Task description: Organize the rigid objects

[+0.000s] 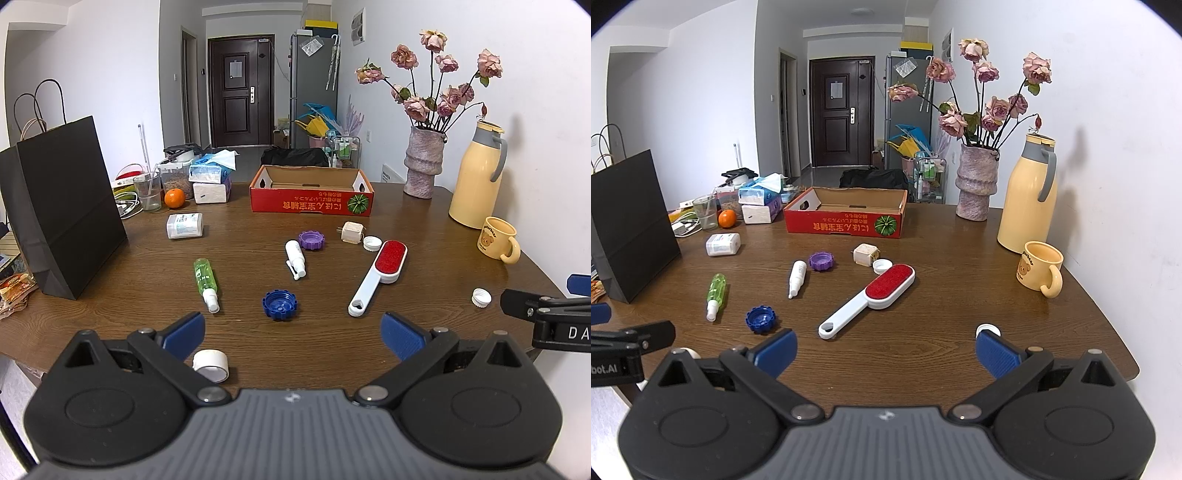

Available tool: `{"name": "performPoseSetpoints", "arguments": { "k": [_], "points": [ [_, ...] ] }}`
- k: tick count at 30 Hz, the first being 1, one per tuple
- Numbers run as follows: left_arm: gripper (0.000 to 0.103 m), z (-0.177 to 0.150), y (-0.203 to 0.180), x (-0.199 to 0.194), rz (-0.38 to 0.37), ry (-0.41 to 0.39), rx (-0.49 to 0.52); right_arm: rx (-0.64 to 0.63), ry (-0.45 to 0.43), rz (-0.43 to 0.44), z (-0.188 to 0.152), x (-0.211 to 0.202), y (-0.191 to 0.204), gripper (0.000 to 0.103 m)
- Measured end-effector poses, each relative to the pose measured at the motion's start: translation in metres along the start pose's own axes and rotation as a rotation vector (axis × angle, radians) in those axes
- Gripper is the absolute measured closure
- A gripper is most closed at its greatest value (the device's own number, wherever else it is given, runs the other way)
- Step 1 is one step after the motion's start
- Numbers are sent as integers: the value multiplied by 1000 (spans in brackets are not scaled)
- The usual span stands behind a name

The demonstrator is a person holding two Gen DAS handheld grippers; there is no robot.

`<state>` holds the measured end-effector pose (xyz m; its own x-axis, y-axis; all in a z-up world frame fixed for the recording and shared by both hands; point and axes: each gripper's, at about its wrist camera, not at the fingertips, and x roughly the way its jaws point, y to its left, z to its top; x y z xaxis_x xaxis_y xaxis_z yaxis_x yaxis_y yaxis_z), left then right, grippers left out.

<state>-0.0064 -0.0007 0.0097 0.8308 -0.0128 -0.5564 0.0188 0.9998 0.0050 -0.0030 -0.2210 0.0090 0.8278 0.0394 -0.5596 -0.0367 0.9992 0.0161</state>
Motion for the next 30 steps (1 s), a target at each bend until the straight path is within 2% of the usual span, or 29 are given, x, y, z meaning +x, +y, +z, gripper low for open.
{"name": "performPoseSetpoints", "arguments": {
  "k": [16,30],
  "points": [
    [0,-2,1,2,0,11,-13,-1,0,-11,-1,2,-1,0],
    [0,-11,26,43,38,86,-82,53,10,-21,-10,41,-23,0]
  ]
}}
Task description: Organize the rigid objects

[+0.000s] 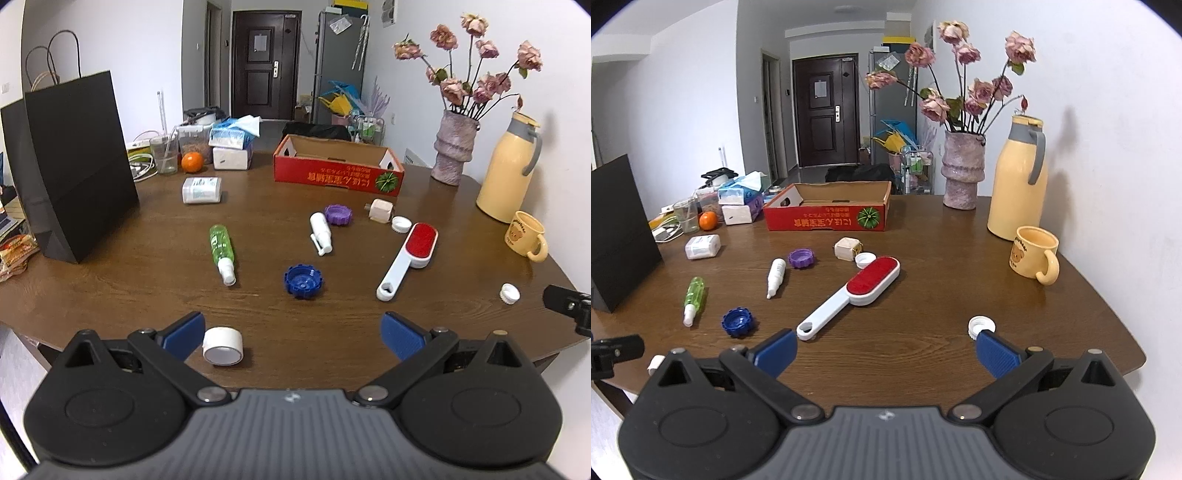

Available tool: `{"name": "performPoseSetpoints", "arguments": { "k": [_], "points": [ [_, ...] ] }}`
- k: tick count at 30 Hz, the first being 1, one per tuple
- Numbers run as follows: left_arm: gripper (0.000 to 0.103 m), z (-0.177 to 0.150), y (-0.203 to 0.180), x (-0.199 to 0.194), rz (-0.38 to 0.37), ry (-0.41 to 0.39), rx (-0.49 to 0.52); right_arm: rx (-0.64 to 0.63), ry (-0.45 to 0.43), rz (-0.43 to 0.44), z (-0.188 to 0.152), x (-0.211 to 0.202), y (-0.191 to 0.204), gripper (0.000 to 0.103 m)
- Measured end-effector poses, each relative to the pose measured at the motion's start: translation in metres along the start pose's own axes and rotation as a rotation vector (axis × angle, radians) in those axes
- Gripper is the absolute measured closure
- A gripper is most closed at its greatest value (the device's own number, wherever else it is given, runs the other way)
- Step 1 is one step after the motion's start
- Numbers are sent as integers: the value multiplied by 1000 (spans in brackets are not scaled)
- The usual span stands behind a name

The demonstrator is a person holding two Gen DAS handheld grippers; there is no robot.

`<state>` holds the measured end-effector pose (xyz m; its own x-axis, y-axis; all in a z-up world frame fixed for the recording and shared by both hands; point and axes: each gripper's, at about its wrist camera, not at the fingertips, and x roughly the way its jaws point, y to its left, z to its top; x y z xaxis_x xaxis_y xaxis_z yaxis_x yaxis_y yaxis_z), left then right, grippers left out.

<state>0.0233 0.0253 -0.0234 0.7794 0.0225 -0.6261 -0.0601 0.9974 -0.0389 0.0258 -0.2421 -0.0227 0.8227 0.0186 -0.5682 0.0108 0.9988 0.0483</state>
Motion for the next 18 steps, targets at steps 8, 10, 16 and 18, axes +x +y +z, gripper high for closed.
{"name": "performPoseSetpoints", "arguments": {
  "k": [8,10,16,18],
  "points": [
    [1,-8,15,35,15,53,-36,25,21,1,-13,27,-12,0],
    [1,-10,19,45,20,66,-49,39,17,11,-17,33,-15,0],
    [2,-16,32,71,43,97,-89,87,25,20,-25,55,-27,0],
    [2,-20,35,79,53,100,-94,99,31,10,-28,62,-31,0]
  ]
}}
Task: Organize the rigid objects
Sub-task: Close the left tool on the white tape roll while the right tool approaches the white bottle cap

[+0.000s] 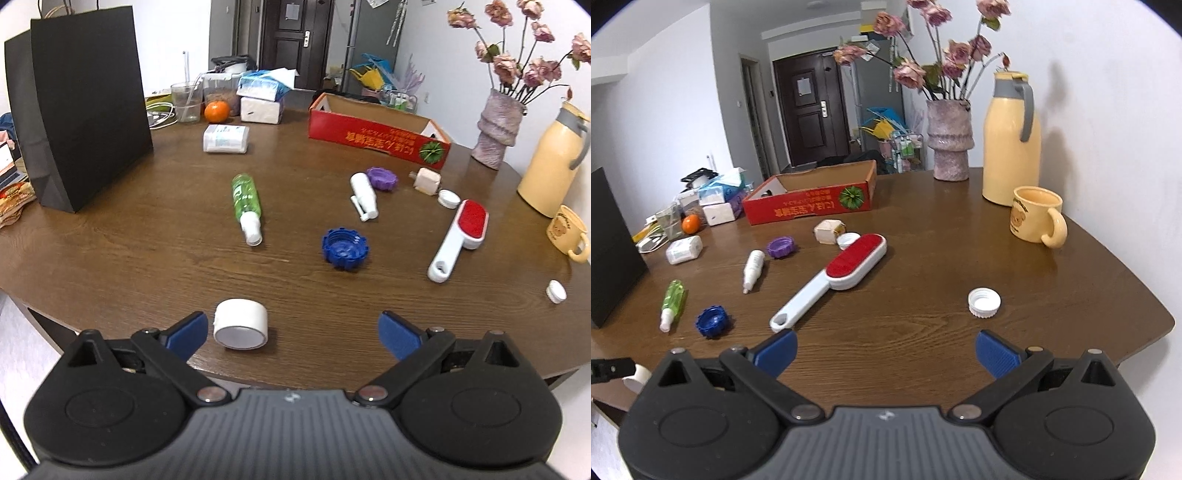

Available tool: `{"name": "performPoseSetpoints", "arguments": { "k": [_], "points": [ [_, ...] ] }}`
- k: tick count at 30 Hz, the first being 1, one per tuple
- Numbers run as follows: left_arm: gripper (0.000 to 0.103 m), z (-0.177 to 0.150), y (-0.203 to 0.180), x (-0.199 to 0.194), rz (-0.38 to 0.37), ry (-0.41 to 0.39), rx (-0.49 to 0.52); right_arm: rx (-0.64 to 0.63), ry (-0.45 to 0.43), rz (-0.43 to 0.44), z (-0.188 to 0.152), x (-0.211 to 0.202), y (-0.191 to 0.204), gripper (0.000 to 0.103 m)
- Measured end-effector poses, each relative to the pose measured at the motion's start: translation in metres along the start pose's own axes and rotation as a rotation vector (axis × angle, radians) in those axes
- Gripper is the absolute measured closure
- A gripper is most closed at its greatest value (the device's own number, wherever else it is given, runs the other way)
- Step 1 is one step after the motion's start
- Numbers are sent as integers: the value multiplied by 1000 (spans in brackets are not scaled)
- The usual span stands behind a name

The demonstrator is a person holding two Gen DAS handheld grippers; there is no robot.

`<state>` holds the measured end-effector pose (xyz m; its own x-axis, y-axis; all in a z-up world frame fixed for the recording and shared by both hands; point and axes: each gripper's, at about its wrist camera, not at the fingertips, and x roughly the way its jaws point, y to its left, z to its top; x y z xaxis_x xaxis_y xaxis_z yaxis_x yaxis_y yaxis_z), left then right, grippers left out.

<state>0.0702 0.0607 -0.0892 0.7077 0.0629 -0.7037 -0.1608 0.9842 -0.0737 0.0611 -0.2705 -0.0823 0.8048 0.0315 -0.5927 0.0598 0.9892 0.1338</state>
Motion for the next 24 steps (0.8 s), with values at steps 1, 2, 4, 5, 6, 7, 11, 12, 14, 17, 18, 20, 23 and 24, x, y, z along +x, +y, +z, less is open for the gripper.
{"name": "performPoseSetpoints", "arguments": {
  "k": [1,2,4,5,6,7,11,12,14,17,18,20,23,24],
  "points": [
    [3,-1,2,4,4,2,-3,3,4,-5,-1,3,-2,0],
    [4,-1,3,7,5,4,-6,4,8,-9,-1,8,-3,0],
    [5,-2,5,14,9,7,-11,4,14,-15,-3,15,-6,0],
    [6,-2,6,18,9,8,-14,2,14,-18,-4,18,-7,0],
    [6,-3,7,22,11,9,-16,0,14,-21,-4,22,-8,0],
    [6,-3,7,25,14,9,-15,-1,15,-22,-5,25,-9,0],
    [12,-6,11,40,24,17,-19,16,27,-23,-8,38,-14,0],
    [14,-7,11,43,26,22,-19,20,30,-25,-8,41,-15,0],
    [18,-7,12,50,29,28,-12,26,35,-29,-9,47,-16,0],
    [24,-9,11,58,35,33,11,28,42,-39,-11,55,-16,0],
    [26,-10,12,60,35,37,18,26,44,-43,-11,56,-16,0],
    [26,-12,11,64,34,42,28,19,44,-51,-12,60,-14,0],
    [30,-14,12,69,35,50,35,16,45,-55,-13,64,-13,0],
    [31,-14,13,70,36,52,35,15,44,-56,-14,65,-12,0]
  ]
}}
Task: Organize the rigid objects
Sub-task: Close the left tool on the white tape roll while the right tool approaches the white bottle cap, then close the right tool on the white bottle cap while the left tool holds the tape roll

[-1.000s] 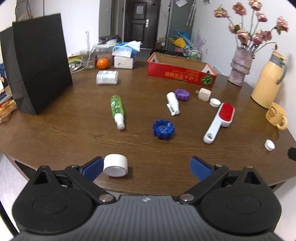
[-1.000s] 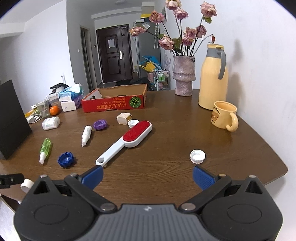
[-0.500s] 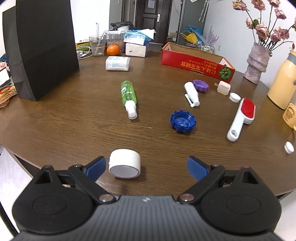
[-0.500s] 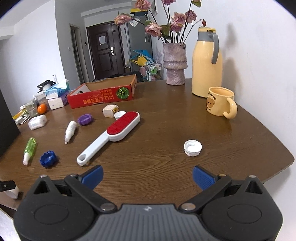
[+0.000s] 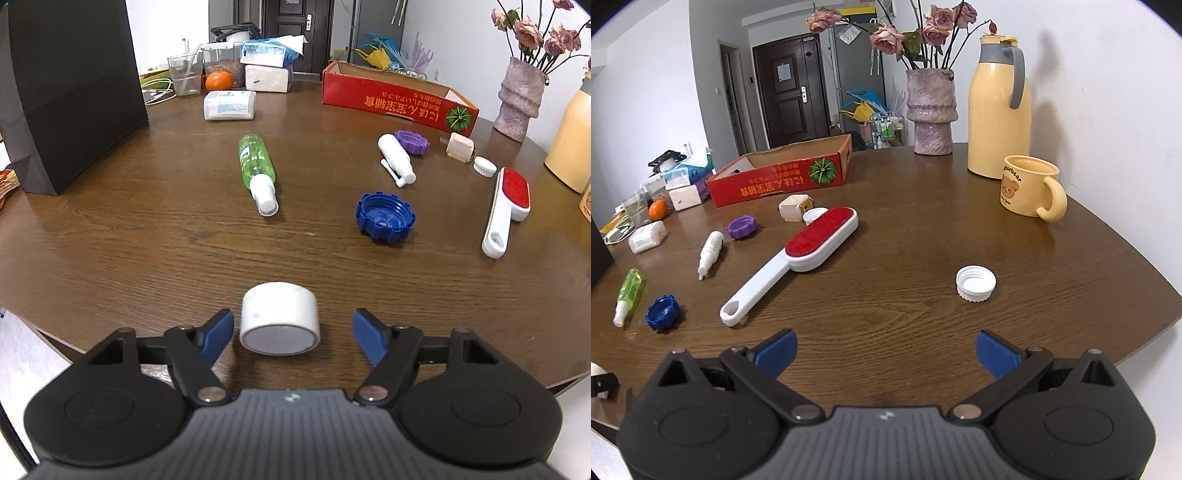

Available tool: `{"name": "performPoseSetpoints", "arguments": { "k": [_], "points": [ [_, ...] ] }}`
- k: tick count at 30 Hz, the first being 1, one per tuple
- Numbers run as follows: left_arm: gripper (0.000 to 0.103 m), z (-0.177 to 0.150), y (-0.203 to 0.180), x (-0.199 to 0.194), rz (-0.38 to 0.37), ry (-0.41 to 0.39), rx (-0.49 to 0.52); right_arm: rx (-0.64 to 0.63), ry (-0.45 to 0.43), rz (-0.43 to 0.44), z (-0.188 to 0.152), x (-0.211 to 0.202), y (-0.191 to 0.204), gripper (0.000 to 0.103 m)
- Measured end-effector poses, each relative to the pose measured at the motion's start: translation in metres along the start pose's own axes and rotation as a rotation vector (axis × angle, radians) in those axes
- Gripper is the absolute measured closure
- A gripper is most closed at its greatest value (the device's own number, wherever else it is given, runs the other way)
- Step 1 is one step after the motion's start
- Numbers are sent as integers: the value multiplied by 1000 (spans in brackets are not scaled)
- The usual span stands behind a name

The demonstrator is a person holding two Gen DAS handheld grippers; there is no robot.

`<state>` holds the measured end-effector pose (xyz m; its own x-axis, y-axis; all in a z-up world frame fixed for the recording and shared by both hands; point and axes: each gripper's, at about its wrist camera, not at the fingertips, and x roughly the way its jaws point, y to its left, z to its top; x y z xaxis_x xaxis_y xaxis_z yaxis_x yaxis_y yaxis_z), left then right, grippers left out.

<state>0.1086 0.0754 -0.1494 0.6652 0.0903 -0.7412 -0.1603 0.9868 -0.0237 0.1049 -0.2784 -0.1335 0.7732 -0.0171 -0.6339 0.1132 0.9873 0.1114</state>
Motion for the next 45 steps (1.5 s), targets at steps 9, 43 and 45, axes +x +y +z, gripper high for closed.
{"name": "performPoseSetpoints", "arguments": {
  "k": [9,43,45],
  "points": [
    [59,-2,-1,8,-5,-8,30,-8,2,-2,-2,12,-1,1],
    [59,28,-53,12,-28,-60,59,-58,-104,-94,-6,85,-60,15],
    [59,29,-55,12,-28,-62,61,-52,-102,-94,-2,89,-65,17]
  ]
}}
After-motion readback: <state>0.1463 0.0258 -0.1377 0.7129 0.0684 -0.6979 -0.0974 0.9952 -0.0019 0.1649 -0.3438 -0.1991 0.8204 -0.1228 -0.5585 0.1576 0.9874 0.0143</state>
